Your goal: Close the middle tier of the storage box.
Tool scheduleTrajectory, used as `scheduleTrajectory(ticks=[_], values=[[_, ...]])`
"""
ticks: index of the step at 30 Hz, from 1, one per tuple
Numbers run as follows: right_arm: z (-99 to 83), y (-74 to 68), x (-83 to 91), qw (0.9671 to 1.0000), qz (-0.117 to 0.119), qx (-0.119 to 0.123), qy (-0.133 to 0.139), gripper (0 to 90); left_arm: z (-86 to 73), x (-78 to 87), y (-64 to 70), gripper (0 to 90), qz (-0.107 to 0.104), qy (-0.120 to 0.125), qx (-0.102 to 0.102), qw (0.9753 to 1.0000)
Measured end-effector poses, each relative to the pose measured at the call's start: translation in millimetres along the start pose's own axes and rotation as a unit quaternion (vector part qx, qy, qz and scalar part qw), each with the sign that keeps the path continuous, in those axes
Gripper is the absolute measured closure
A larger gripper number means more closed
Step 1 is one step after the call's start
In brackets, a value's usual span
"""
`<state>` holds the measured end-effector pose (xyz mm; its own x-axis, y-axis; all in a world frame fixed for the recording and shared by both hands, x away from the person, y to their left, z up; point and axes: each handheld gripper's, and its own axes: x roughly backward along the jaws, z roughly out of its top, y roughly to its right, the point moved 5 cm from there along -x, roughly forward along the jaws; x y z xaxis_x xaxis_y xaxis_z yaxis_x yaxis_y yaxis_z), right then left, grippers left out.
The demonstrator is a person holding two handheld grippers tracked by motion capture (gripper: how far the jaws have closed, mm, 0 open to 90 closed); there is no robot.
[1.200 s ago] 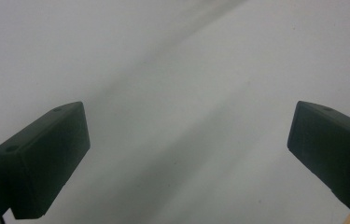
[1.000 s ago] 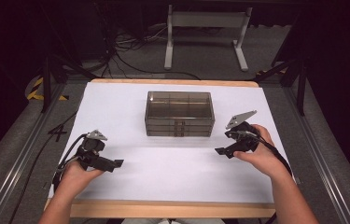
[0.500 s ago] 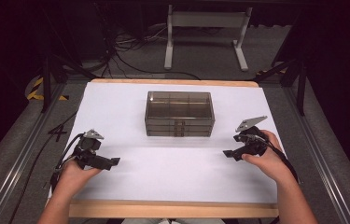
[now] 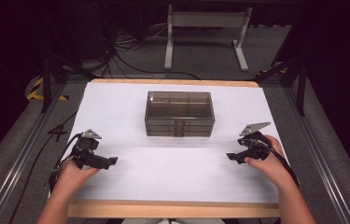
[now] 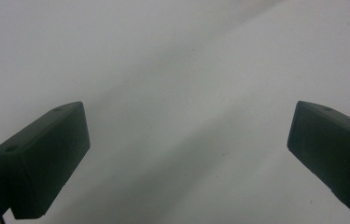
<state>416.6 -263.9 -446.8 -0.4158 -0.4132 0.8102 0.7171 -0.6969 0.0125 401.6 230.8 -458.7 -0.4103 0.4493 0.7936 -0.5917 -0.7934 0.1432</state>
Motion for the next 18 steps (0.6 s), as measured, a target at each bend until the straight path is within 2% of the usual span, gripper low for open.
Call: scheduleTrajectory(ticks=[11,18], values=[[-16.4,5.5,-7.8,0.9999,-0.008,-0.015,0.001,21.4,-3.5,-4.5,-6.0,0.0,0.002,0.002,0.005,1.0000],[-23.2,5.7,-9.2,0.9997,-0.015,-0.016,0.006,21.1,-3.9,-6.3,-7.0,0.0,0.010,0.000,0.000,1.0000]])
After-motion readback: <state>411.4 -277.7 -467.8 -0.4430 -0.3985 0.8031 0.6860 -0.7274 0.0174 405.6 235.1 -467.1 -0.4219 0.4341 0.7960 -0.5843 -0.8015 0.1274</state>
